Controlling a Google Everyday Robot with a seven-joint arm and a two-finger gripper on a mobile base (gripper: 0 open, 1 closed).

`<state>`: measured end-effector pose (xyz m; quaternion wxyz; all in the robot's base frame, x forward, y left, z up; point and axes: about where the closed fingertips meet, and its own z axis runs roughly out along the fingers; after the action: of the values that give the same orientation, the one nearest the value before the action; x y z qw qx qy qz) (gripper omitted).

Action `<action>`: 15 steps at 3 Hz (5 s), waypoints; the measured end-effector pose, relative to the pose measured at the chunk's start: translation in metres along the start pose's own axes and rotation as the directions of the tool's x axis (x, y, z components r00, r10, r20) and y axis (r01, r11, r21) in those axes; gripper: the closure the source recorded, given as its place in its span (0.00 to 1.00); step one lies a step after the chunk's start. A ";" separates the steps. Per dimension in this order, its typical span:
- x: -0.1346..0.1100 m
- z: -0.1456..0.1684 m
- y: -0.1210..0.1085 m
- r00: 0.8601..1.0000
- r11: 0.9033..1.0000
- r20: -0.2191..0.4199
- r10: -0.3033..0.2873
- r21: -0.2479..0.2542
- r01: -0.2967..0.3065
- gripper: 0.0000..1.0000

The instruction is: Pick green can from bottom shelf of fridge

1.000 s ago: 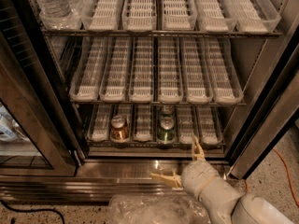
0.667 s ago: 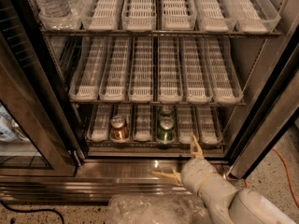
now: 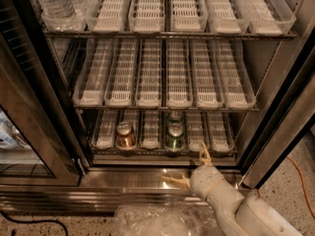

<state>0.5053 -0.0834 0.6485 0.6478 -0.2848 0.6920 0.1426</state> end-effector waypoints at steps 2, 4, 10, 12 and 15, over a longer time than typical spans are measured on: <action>0.026 0.012 -0.013 0.998 0.994 0.058 -0.036 0.102 0.030 0.00; 0.050 0.020 -0.011 0.996 0.986 0.081 0.028 0.163 -0.041 0.00; 0.058 0.038 -0.015 0.993 0.972 0.081 0.091 0.209 -0.106 0.35; 0.058 0.038 -0.014 0.993 0.973 0.082 0.088 0.208 -0.104 0.28; 0.052 0.055 -0.024 0.994 0.973 0.093 0.063 0.217 -0.082 0.30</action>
Offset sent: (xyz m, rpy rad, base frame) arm 0.0231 -0.0171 -0.0430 0.0601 -0.1369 -0.1623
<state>0.5639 -0.0819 0.5947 0.6988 -0.1790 0.6852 0.1006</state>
